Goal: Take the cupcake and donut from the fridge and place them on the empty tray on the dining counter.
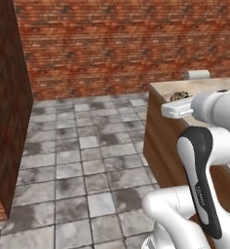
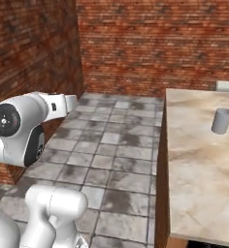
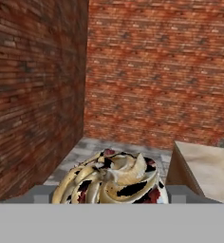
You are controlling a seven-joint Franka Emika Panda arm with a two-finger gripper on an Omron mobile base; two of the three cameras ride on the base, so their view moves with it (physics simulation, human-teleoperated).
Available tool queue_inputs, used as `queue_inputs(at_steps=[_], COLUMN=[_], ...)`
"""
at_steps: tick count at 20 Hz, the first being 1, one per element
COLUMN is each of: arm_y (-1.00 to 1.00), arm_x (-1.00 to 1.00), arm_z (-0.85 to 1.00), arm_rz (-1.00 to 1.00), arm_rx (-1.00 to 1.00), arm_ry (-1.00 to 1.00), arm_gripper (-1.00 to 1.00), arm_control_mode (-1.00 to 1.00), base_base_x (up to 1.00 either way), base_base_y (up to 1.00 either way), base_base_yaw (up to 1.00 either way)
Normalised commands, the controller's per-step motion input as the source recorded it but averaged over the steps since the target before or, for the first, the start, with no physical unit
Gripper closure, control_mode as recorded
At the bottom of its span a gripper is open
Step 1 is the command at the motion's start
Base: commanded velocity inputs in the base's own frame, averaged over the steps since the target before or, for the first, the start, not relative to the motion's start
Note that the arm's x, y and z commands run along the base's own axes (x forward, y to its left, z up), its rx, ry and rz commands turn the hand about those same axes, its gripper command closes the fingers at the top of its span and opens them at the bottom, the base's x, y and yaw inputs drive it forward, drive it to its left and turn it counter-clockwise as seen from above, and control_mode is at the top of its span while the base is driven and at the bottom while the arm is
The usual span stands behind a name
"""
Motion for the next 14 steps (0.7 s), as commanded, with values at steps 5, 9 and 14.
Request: queue_inputs(at_steps=[5, 9, 14], arm_y=[0.0, 0.0, 0.0], arm_x=[0.0, 0.0, 0.0], arm_z=[0.0, 0.0, 0.0], arm_rz=[0.0, 0.0, 0.0], arm_rx=[0.0, 0.0, 0.0], arm_ry=[0.0, 0.0, 0.0], arm_gripper=[1.0, 1.0, 1.0], arm_control_mode=[1.0, 1.0, 1.0], base_base_x=[1.0, 1.0, 1.0], base_base_y=[0.17, 0.0, 0.0], base_base_yaw=[-0.07, 0.0, 0.0])
